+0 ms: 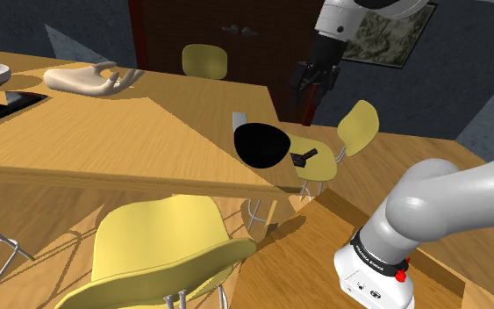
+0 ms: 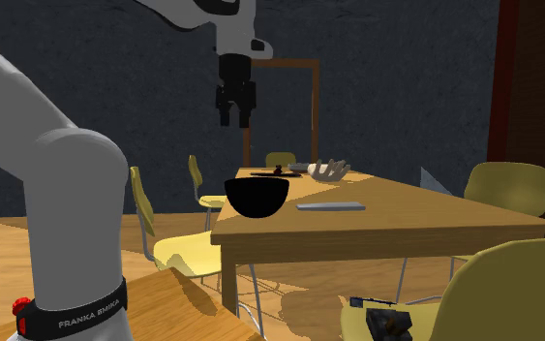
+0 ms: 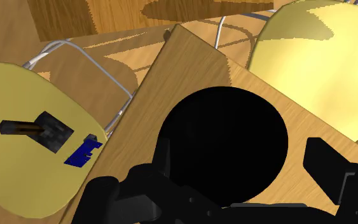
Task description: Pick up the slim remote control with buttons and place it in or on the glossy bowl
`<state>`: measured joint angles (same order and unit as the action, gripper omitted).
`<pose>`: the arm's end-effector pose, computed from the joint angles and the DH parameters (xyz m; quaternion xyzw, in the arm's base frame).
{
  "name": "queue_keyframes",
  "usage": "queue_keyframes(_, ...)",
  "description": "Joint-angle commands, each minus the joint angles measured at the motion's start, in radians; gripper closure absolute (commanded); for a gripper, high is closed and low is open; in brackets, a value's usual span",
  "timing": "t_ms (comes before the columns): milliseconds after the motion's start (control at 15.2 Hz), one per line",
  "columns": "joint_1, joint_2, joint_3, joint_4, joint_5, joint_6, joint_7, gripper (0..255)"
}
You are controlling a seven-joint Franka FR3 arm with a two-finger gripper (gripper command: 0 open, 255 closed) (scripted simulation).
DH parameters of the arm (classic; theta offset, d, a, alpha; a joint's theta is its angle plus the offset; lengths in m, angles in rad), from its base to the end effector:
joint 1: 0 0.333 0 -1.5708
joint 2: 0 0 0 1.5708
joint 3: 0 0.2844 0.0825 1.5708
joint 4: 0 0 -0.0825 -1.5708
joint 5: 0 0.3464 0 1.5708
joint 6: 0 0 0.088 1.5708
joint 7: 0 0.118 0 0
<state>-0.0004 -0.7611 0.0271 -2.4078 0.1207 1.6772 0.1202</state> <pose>0.3065 0.0227 0.5370 -0.9970 0.0557 -0.0116 0.0517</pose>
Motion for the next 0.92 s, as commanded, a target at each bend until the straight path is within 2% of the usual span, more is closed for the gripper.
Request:
queue_keyframes(0, 0.0, 0.0, 0.0, 0.0, 0.0, 0.0, 0.0, 0)
queue_keyframes(396, -0.037, 0.213, 0.043, 0.042, 0.0, 0.172, 0.104, 0)
queue_keyframes(858, -0.081, 0.478, 0.076, 0.149, -0.029, 0.327, 0.233, 0)
